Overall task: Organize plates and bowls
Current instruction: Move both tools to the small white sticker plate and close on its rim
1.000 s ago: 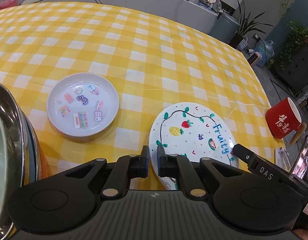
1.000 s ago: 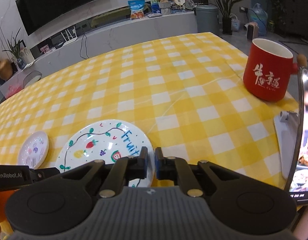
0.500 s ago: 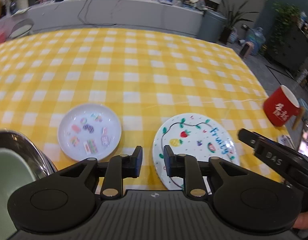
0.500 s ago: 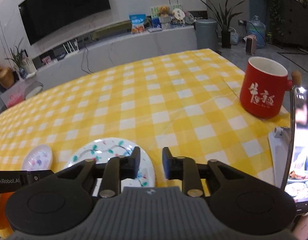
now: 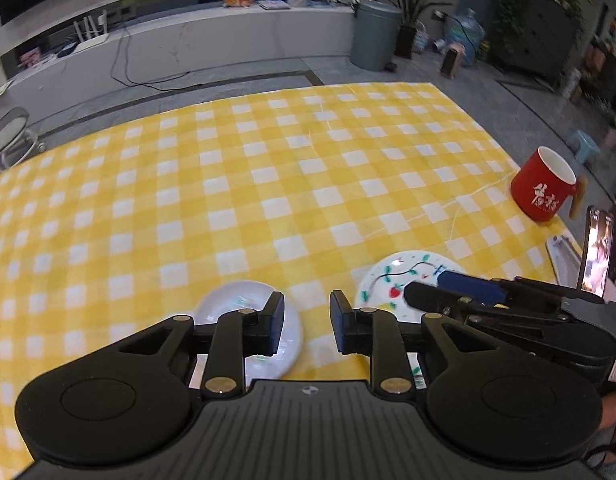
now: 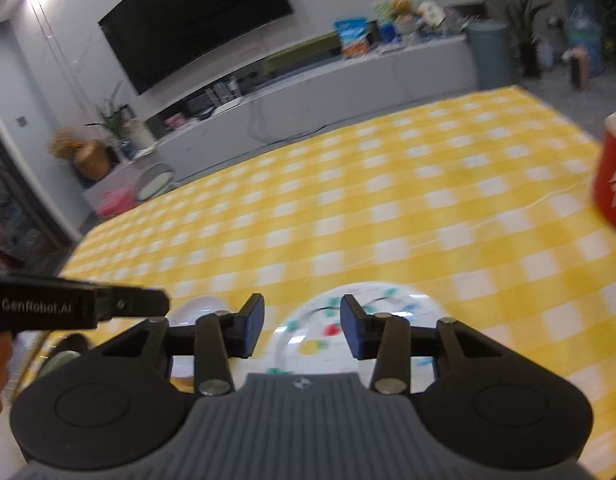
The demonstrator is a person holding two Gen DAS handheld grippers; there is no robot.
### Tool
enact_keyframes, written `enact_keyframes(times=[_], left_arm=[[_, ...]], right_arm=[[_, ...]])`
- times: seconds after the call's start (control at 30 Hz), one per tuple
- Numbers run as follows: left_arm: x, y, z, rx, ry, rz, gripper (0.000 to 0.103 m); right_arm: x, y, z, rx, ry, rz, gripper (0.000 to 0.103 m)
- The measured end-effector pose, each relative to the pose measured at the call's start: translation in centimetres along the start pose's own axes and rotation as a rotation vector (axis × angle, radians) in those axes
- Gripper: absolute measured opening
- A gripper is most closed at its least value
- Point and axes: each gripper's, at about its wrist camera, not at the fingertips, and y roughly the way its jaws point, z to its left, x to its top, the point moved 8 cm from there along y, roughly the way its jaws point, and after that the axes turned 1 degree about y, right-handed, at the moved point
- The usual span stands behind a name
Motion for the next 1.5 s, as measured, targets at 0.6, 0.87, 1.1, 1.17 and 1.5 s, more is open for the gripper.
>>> enact_keyframes(times=[0.6,0.87,1.1,1.17,1.5], left_arm=[[0.9,5.1,8.6,-0.082,0.027,0.177,0.033],[-0.4,7.4,10.6,-0.143,-0.015,0.242,0.043],[-1.2,8.5,12.2,-0.172,-0.055,0.264,0.044],[-1.3,8.6,12.6,-0.176,-0.061,0.266,0.044],[-2.0,9.0,13.3,-0.194,-0.057,0.283,0.044]], right_arm=[[-0.5,8.1,3.2,0.117,0.157,0.210,0.045],[-1.5,10.6,3.1,0.106,0.173,0.272,0.044],[-1.4,12.0,3.8,0.112,0.151,0.287,0.043],[-1.6,11.9,3.8,0.121,0.154,0.293,0.043],[-2.6,13.3,5.5,0.146,0.166,0.321,0.015]])
